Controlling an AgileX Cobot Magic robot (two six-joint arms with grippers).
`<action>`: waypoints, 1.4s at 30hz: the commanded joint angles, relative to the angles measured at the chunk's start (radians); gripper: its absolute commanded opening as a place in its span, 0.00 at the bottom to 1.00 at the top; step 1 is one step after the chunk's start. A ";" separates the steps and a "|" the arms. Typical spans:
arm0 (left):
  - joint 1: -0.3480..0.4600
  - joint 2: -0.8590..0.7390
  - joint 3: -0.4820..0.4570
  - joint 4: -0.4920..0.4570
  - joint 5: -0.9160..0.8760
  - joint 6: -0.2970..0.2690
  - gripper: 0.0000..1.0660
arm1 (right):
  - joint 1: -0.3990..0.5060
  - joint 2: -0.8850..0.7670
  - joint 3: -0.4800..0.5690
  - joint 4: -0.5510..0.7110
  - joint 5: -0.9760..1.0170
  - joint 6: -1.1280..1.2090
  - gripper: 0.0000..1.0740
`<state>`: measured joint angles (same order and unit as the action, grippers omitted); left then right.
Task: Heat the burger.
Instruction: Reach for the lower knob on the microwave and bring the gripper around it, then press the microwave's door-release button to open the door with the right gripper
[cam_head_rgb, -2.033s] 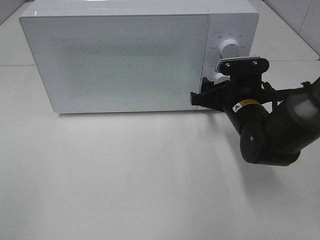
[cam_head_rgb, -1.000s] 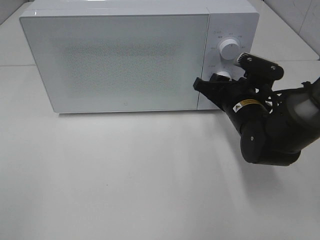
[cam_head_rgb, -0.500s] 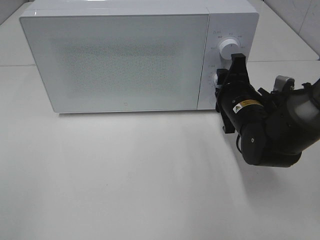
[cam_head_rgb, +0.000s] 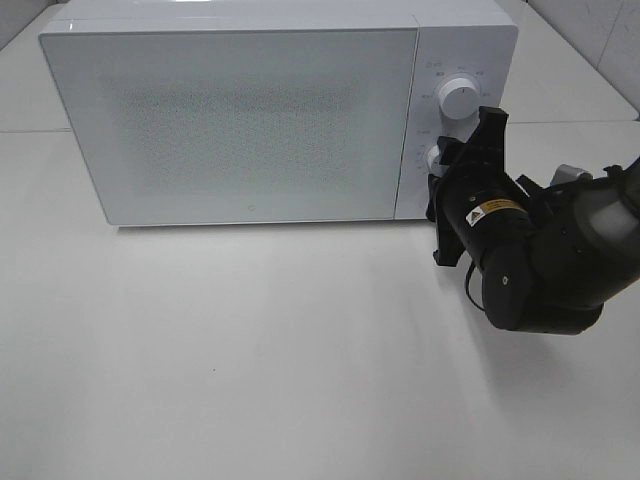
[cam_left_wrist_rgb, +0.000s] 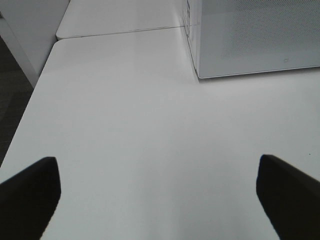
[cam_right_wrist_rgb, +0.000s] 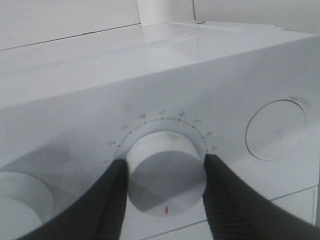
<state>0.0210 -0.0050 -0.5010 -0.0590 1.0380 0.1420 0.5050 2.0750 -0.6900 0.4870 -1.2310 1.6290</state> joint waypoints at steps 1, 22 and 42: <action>0.002 -0.020 0.002 -0.003 -0.003 -0.006 0.95 | -0.004 -0.001 -0.015 -0.031 -0.086 -0.007 0.29; 0.002 -0.020 0.002 -0.003 -0.003 -0.006 0.95 | -0.004 -0.001 -0.015 -0.026 -0.096 -0.005 0.56; 0.002 -0.020 0.002 -0.003 -0.003 -0.006 0.95 | 0.010 -0.029 0.022 -0.017 -0.175 0.015 0.60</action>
<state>0.0210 -0.0050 -0.5010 -0.0590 1.0380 0.1420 0.5140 2.0610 -0.6690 0.4730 -1.2080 1.6370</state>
